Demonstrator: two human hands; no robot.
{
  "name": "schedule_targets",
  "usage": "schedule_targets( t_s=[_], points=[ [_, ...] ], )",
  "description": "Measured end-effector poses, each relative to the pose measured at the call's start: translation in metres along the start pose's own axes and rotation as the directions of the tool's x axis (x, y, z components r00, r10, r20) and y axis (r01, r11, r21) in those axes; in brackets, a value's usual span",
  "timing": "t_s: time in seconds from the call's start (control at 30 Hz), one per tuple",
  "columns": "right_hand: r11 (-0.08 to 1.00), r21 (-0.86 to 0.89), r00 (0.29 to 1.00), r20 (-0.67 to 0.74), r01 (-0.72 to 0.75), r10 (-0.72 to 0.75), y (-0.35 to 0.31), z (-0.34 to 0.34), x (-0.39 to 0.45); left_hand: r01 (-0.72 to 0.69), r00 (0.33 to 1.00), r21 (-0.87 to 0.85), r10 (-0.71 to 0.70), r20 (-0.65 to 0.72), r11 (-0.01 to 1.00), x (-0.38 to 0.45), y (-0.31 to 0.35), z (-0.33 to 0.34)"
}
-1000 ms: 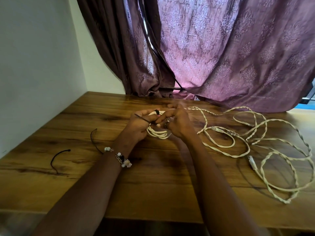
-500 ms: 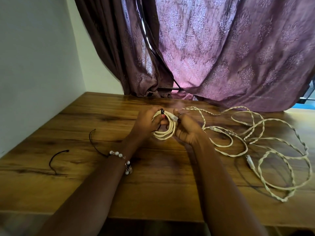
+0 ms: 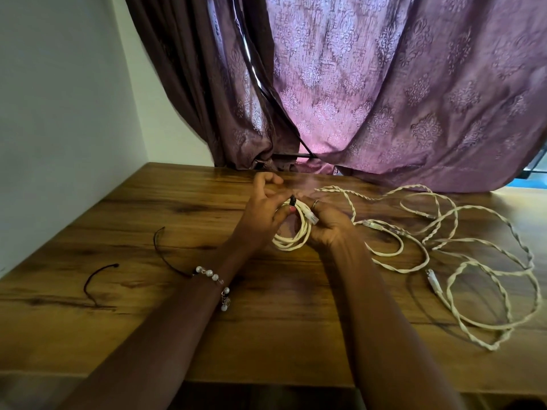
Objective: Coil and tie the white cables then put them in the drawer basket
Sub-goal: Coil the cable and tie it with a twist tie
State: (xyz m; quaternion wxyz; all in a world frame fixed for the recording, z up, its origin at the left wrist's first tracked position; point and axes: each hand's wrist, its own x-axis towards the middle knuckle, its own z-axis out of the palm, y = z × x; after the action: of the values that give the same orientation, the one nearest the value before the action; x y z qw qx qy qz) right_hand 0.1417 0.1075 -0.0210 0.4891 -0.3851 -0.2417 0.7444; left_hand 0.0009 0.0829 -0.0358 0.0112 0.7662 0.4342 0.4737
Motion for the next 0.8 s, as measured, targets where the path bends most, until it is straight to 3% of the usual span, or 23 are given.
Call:
schedule_targets(
  t_s=[0.17,0.37,0.5,0.6,0.7,0.8],
  points=[
    [0.976,-0.068,0.977,-0.051,0.205,-0.209,0.001,-0.002,0.007,0.011,0.999,-0.058,-0.008,0.048,0.998,-0.002,0.004,0.005],
    [0.822,-0.339,0.848,-0.112,0.458,-0.519,0.004,-0.003,0.009,0.295,0.955,-0.282,-0.289,0.065,0.913,0.0,0.009,0.005],
    [0.599,-0.621,0.695,-0.119,0.505,-0.709,0.005,-0.003,0.013,0.329,0.944,-0.318,-0.313,0.101,0.889,0.002,0.007,0.007],
    [0.344,-0.77,0.556,0.017,0.537,-0.831,0.003,0.0,0.007,0.316,0.949,-0.33,-0.298,0.107,0.89,0.002,0.007,0.005],
    [0.135,-0.834,0.539,0.214,0.534,-0.815,0.002,0.001,0.003,0.32,0.947,-0.307,-0.305,0.096,0.896,-0.002,0.005,0.004],
    [0.043,-0.83,0.543,0.324,0.556,-0.775,0.003,0.004,0.002,0.342,0.936,-0.313,-0.35,0.031,0.886,-0.005,-0.001,0.003]
  ],
)
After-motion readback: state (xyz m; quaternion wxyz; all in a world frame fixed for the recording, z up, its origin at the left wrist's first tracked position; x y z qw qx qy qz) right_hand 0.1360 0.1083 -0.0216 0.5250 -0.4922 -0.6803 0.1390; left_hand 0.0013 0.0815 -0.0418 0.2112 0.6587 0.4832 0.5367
